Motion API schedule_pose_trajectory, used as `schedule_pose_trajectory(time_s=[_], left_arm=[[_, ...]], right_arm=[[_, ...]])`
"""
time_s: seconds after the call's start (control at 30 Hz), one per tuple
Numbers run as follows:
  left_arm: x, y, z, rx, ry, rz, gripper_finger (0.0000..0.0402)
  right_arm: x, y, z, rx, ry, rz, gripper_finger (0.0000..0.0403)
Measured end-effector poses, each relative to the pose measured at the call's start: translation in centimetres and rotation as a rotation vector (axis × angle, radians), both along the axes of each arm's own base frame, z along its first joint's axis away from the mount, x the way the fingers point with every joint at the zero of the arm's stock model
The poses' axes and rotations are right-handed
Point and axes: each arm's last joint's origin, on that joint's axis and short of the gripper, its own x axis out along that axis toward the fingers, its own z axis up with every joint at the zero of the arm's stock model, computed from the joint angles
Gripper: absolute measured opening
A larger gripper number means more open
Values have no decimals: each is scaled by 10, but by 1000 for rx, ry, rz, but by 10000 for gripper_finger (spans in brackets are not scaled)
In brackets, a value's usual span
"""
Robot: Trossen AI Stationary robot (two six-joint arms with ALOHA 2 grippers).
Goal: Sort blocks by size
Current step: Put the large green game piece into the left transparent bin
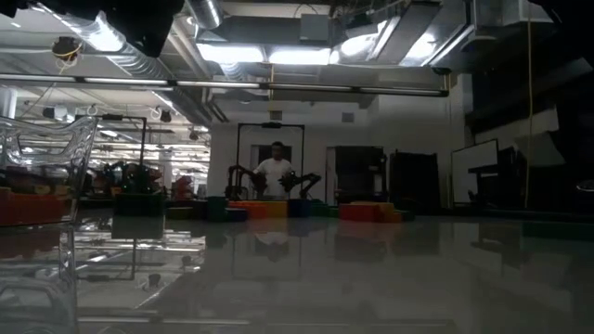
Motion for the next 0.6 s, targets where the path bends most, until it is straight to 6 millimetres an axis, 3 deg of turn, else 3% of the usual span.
schedule_pose_trajectory(time_s=[0.6], left_arm=[[0, -3, 3, -37, -17, -4, 169]], right_arm=[[-2, 1, 0, 45, 5, 91, 153]])
